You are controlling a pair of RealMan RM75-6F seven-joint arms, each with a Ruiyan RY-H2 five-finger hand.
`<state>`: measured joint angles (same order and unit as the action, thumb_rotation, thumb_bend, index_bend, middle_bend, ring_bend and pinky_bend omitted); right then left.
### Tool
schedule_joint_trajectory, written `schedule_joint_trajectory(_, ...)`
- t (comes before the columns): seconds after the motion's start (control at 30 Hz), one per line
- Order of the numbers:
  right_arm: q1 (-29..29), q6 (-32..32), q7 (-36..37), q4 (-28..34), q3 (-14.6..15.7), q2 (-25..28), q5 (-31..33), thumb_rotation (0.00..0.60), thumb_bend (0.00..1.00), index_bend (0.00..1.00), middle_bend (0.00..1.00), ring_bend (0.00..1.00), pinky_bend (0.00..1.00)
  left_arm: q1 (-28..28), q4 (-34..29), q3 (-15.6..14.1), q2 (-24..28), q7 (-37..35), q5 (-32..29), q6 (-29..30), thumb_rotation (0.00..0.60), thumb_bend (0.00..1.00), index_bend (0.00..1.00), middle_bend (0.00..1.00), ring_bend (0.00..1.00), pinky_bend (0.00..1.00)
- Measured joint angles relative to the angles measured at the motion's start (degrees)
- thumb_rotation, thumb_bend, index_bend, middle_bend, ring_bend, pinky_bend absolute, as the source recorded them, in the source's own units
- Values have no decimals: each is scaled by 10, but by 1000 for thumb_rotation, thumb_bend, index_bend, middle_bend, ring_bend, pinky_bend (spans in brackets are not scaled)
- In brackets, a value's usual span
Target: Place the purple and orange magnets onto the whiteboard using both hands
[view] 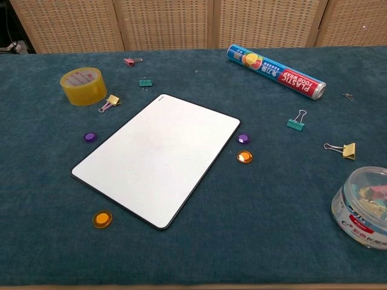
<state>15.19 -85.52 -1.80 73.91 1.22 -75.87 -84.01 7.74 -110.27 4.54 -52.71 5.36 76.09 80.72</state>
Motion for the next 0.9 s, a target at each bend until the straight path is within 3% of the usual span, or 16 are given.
schedule_joint_trajectory(0.27, 9, 24, 30, 39, -1, 4, -24, 600, 0, 12, 0, 0, 0, -1, 1, 1, 3, -7, 1, 0, 600, 0, 0, 0, 0, 0)
schedule_joint_trajectory(0.47, 66, 93, 73, 99, -16, 16, -49, 600, 10, 130, 0, 0, 0, 0, 2, 2, 4, -13, 0, -2, 600, 0, 0, 0, 0, 0)
schedule_joint_trajectory(0.67, 141, 184, 84, 132, -55, 7, -48, 600, 151, 242, 0, 0, 0, 2, 2, 3, 3, -11, -2, -6, 600, 0, 0, 0, 0, 0)
schedule_joint_trajectory(0.9, 217, 294, 42, 147, -94, -44, 10, 600, 259, 279, 0, 0, 0, 7, 3, 3, -1, -2, -8, -16, 600, 0, 0, 0, 0, 0)
